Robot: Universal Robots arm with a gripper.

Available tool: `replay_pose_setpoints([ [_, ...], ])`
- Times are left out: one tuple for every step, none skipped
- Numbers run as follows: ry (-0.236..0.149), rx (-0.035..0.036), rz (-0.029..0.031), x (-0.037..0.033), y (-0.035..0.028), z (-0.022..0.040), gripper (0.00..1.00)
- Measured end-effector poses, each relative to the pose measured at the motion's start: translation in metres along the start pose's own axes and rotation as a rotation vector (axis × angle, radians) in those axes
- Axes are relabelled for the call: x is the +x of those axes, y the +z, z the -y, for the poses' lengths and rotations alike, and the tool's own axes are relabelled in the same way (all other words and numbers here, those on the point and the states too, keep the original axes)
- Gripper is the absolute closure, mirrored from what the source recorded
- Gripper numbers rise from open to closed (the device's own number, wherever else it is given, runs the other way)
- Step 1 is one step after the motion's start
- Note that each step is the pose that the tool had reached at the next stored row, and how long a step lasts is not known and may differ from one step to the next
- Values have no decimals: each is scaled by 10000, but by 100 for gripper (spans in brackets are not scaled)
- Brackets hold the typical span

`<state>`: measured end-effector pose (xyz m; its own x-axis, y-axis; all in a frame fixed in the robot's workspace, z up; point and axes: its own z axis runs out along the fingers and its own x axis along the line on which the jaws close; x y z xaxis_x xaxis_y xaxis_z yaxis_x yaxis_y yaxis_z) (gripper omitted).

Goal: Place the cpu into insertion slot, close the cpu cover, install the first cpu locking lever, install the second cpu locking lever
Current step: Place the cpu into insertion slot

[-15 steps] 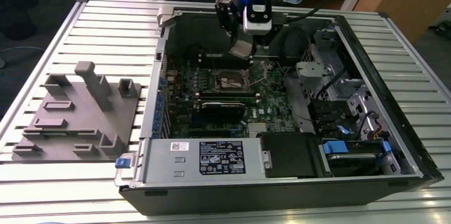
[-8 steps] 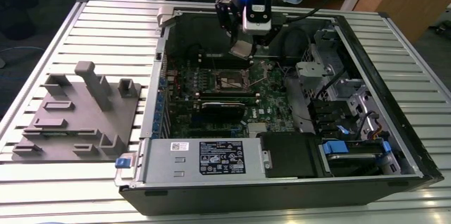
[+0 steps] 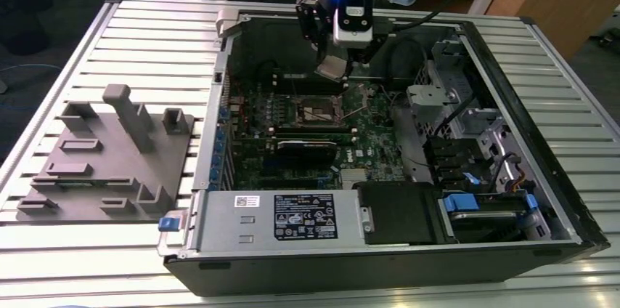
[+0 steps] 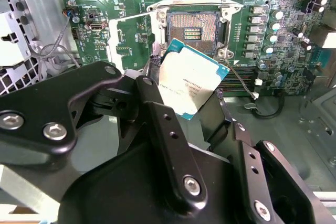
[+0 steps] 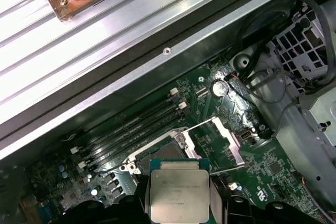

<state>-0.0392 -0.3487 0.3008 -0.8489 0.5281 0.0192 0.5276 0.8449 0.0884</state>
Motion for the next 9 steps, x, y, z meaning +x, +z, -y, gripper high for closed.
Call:
replay_pose_setpoints([
  [12, 0, 1, 0, 0, 0, 46],
  [20, 0, 2, 0, 0, 0, 46],
  [26, -1, 2, 0, 0, 0, 46],
  [34, 0, 3, 0, 0, 0, 46],
  [41, 0, 4, 0, 0, 0, 46],
  [46, 0, 4, 0, 0, 0, 46],
  [50, -1, 5, 0, 0, 0, 46],
  [54, -1, 5, 0, 0, 0, 46],
  [56, -1, 5, 0, 0, 0, 46],
])
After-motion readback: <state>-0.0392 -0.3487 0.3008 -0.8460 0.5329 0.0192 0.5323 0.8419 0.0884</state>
